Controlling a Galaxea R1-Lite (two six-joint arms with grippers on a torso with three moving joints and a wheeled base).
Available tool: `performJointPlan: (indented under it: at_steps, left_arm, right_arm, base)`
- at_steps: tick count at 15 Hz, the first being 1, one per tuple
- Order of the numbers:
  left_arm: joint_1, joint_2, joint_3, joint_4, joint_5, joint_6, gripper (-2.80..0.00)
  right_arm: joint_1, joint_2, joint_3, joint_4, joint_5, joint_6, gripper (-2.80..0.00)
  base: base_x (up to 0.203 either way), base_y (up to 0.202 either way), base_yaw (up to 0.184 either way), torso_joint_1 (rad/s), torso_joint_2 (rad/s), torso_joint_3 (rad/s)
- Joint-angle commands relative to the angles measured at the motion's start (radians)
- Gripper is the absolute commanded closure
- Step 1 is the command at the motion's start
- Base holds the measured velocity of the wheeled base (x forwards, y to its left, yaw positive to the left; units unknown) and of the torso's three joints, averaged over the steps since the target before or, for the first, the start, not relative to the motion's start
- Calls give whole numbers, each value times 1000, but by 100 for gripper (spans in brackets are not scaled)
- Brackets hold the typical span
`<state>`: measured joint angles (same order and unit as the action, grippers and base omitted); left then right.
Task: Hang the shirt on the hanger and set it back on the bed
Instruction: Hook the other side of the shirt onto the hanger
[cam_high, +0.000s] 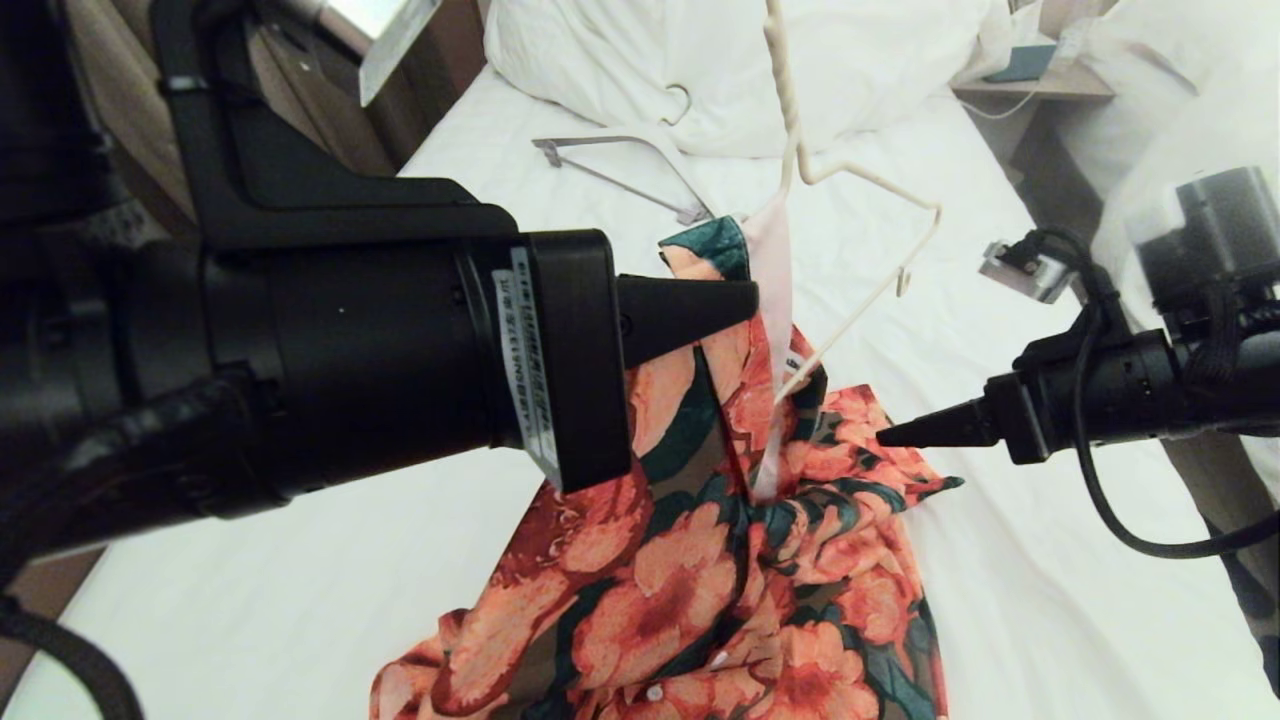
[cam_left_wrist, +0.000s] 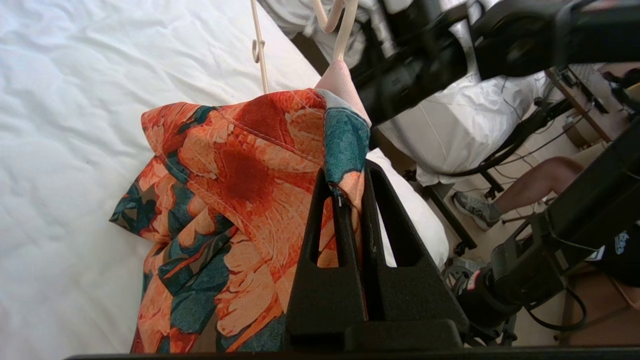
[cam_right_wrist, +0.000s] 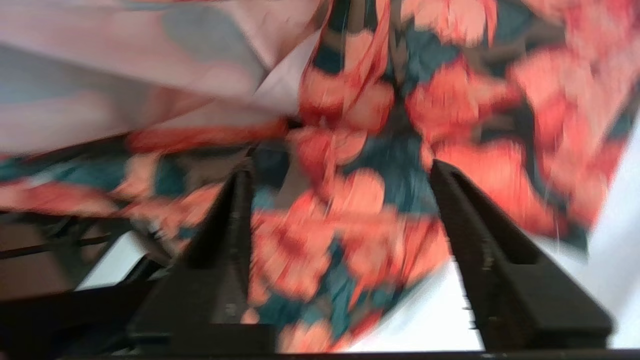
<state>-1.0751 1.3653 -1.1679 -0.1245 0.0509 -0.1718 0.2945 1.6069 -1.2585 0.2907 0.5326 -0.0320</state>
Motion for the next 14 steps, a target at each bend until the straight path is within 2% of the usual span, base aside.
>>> performJointPlan:
  at_steps: [1,5,9,14]
  left_arm:
    - [0,1,-3,-1,0,-2,0]
    - [3,-18,-4,-3,3,-2,0]
    - [4,-32,-3,-1,3,-2,0]
    - [4,-32,-1,-2,3,-2,0]
  right_arm:
    - [4,35,48,-87,3,-10,-280]
    - [35,163,94,-317,-18,-56,-280]
    - [94,261,93,-517,-104,-49,-280]
    - [121,274,97,-636,-99,6,-280]
  base:
    - [0,0,0,0,0,0]
    - [0,0,0,0,0,0]
    - [0,0,0,0,0,0]
    - [0,0,0,0,0,0]
